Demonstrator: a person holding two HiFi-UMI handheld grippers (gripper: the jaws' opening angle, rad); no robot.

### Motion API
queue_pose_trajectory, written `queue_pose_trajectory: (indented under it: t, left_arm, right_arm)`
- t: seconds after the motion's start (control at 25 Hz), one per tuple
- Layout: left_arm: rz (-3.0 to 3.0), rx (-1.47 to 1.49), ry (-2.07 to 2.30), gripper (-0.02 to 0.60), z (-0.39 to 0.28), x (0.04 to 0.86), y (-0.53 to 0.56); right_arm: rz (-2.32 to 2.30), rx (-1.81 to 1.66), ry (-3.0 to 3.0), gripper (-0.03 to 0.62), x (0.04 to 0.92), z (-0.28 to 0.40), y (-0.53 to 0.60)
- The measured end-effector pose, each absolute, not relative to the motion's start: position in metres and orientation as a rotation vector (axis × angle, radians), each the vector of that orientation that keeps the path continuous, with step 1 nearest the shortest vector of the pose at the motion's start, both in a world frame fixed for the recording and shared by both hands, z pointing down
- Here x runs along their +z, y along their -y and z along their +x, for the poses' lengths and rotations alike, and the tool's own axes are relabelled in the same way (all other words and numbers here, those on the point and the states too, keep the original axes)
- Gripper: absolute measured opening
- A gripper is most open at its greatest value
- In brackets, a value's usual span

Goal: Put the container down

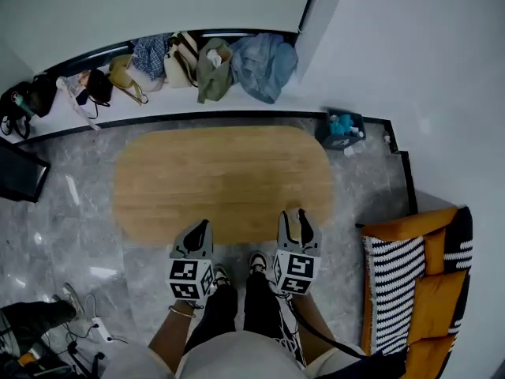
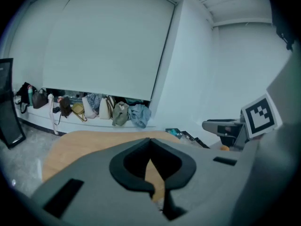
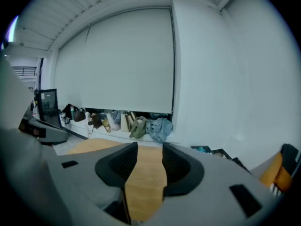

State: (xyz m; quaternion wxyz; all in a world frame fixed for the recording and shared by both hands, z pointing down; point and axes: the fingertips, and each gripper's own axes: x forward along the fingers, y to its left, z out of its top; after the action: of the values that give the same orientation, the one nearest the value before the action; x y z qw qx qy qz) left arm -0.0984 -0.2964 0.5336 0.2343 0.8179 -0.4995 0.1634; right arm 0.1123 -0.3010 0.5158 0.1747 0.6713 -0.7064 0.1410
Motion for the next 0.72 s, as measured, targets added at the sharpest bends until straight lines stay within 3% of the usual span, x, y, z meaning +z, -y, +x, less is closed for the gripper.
queue_pose_trajectory:
  t: [0.32,0.56,0.72]
  left_arm:
    - [2.38,0.288,1.413,0.008,-0.115,0.429,0.271]
    - [2.384,0.228,1.548,0.008,-0.138,0.375,0.266]
    - [2.372,0.206,1.613,0.008,-0.137,0.358,0.26]
  right_arm:
    - [1.945,0.281,2.084,0.031,0.402,0.055,0.281]
    - [1.824,0.21,2.221,0.025,0.356,0.005,0.259]
    - [1.815,0.18,2.259,0.025,0.341,0.009,0.251]
